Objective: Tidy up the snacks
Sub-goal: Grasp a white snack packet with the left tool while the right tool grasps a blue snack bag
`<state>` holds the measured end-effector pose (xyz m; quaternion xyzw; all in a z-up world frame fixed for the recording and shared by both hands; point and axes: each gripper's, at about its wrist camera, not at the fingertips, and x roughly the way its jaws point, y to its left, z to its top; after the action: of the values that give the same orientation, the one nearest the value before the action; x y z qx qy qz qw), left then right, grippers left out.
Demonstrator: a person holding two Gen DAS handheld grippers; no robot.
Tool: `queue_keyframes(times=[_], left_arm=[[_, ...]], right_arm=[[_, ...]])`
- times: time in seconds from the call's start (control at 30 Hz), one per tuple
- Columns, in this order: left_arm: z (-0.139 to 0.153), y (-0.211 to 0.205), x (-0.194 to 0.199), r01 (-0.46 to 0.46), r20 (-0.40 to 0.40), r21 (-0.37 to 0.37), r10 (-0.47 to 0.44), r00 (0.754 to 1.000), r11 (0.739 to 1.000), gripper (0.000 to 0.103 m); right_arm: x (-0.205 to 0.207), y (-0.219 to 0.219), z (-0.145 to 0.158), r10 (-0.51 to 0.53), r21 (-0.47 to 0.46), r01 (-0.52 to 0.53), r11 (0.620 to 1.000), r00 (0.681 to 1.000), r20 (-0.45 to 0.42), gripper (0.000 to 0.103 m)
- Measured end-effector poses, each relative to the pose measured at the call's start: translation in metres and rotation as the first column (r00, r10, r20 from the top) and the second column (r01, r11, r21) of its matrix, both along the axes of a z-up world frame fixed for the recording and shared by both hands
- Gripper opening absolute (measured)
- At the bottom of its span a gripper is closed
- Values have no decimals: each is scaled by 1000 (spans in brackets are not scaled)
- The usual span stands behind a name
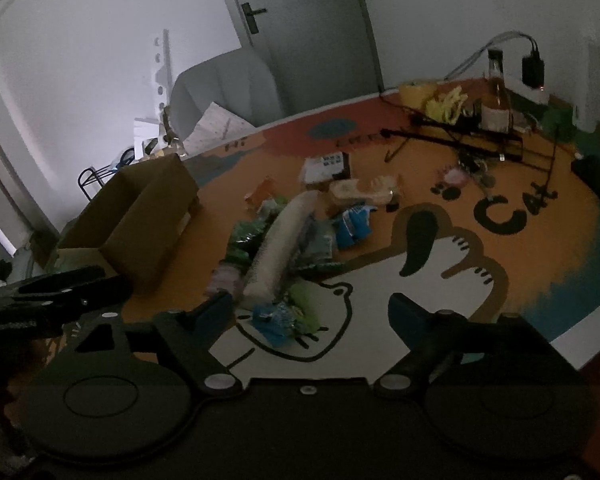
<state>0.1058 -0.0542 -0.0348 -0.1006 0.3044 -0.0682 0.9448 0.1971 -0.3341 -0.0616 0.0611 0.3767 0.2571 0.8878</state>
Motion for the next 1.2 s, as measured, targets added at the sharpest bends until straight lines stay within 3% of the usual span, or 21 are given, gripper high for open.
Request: queue_keyframes(times=[0.27, 0.47, 0.97, 1.2], left_arm=[[-25, -2, 27, 14, -68, -29, -16, 998, 999, 69], [-41, 1, 46, 3, -105, -50, -8, 994, 999, 65], [-70, -3, 75, 17, -140, -74, -27, 990, 997, 57], [-77, -11, 83, 16, -131, -50, -23, 991, 999, 56]], right_arm=[[20, 6, -20, 18, 22, -17, 1000, 997, -74, 70], [35, 15, -33, 12, 5, -11, 1000, 993, -119, 63], [30, 56, -61, -51, -28, 50, 998, 997, -53, 63], [30, 58, -72, -78, -13, 78, 997, 996, -41, 63]])
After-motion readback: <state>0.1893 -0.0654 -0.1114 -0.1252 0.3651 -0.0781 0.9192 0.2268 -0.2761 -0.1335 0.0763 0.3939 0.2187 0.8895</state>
